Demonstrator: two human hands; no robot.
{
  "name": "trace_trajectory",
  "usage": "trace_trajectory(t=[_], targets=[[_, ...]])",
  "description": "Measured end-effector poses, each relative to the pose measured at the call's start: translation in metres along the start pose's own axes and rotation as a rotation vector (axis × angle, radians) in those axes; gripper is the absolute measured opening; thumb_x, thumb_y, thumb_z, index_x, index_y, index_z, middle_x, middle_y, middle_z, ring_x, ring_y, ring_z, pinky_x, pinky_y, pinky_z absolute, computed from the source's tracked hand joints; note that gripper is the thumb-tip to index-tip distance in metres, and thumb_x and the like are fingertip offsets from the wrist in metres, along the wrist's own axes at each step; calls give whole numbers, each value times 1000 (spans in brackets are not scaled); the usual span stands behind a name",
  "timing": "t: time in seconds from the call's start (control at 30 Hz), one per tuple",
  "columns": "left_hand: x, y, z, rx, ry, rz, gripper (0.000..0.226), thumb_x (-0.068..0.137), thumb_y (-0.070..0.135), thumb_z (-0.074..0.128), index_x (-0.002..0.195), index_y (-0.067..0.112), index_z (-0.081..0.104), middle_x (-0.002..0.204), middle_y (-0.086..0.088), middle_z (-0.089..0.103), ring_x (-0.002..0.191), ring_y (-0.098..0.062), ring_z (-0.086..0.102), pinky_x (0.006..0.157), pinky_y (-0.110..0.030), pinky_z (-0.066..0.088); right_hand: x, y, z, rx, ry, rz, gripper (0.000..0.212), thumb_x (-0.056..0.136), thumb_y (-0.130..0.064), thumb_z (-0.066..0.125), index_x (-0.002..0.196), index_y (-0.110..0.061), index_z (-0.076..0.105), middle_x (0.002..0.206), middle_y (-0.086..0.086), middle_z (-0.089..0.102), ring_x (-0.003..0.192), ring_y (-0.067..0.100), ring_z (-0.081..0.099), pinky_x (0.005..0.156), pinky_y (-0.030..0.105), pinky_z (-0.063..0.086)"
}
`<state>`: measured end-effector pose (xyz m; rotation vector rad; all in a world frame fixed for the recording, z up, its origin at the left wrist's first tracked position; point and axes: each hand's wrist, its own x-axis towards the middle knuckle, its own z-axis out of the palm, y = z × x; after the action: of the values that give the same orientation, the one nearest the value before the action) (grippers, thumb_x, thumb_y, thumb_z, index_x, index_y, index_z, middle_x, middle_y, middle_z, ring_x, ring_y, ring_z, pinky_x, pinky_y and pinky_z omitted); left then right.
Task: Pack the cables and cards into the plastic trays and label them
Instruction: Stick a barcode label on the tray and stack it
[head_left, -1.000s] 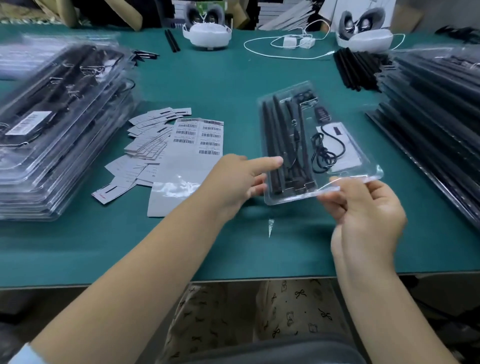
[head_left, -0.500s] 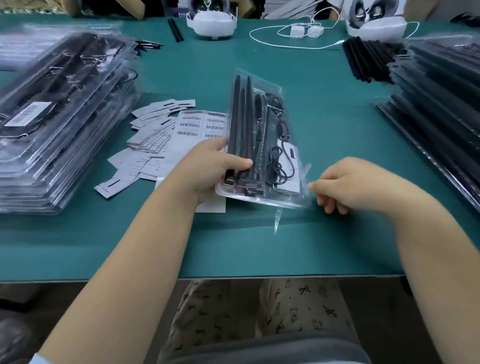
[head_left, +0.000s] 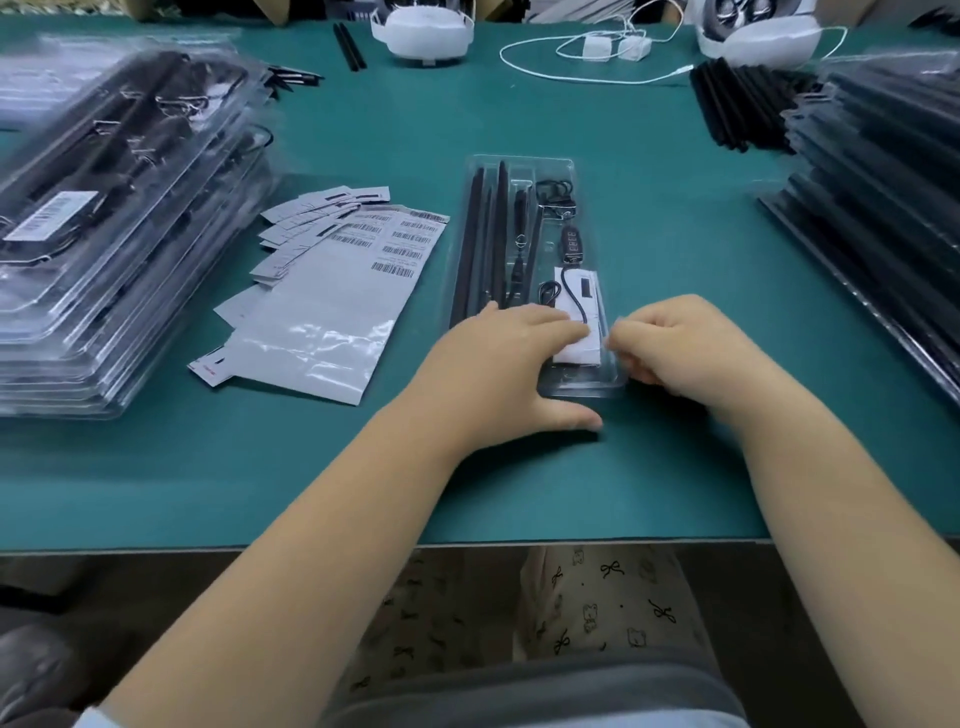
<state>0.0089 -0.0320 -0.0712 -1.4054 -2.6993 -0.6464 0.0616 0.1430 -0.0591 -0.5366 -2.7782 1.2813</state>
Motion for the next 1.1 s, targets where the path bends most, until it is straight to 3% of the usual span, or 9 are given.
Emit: trace_trajectory(t=[0.1, 0.2, 0.3, 0.47, 0.7, 0.8, 0.9, 1.0, 1.1], targets=[[5, -3, -3, 63, 29, -1, 60, 76, 65, 60, 117, 22, 61, 110, 7, 64, 103, -15, 57, 95, -36, 42, -1, 3, 1, 94, -20, -30, 37, 82, -26, 58, 46, -19, 56, 41, -8, 45, 40, 8, 33, 48, 25, 27], [4, -4, -9, 18, 68, 28, 49, 83, 61, 54, 108, 20, 63, 89, 3, 66, 86, -20, 59, 79, -38, 45, -1, 7, 0, 221, 12, -93, 38, 85, -23, 58, 47, -21, 59, 44, -8, 41, 43, 10, 33, 51, 26, 28], [3, -5, -12, -43, 122, 71, 41, 88, 51, 58, 114, 21, 65, 96, 1, 71, 89, -22, 63, 78, -38, 48, -2, 11, -1, 218, 32, -175, 38, 86, -18, 56, 49, -23, 62, 57, -8, 52, 56, 7, 44, 63, 27, 35], [4, -2, 1, 93, 95, 98, 59, 81, 62, 57, 121, 18, 56, 115, 5, 63, 100, -22, 60, 87, -33, 44, -3, 16, -4, 270, -31, -214, 36, 80, -11, 53, 49, -22, 67, 77, -11, 64, 74, 4, 56, 78, 26, 39], [4, -6, -6, -28, 182, 83, 36, 92, 49, 50, 111, 20, 60, 85, 1, 70, 78, -23, 62, 70, -36, 48, -3, 14, -2, 441, -62, -287, 26, 75, -19, 52, 57, -21, 72, 82, -9, 69, 84, 5, 59, 83, 22, 41], [5, -15, -9, -257, 228, -65, 8, 99, 30, 41, 96, 26, 47, 83, 9, 72, 75, -1, 63, 70, -23, 47, -6, 17, 0, 318, -44, -338, 32, 80, -6, 58, 56, -22, 71, 76, -7, 70, 80, 8, 61, 82, 24, 45], [6, -24, -9, -345, 229, -96, 8, 95, 37, 48, 88, 33, 48, 72, 15, 68, 76, 1, 63, 72, -23, 48, -9, 20, 1, 308, -19, -382, 25, 84, -3, 64, 70, -20, 76, 80, -12, 72, 84, 3, 65, 82, 14, 45], [4, -22, -7, -187, 191, 1, 42, 69, 69, 61, 91, 33, 61, 78, 16, 61, 75, 1, 53, 65, -8, 35, -9, 17, 3, 366, -101, -352, 17, 82, -11, 70, 85, -27, 74, 86, -18, 73, 87, -5, 65, 79, 8, 45], [7, -23, -8, -156, 215, 49, 43, 66, 60, 75, 95, 29, 69, 81, 19, 56, 75, 3, 49, 67, -11, 33, -8, 17, 5, 317, -98, -383, 25, 83, -9, 69, 91, -33, 71, 89, -22, 72, 91, -5, 64, 84, 10, 44]])
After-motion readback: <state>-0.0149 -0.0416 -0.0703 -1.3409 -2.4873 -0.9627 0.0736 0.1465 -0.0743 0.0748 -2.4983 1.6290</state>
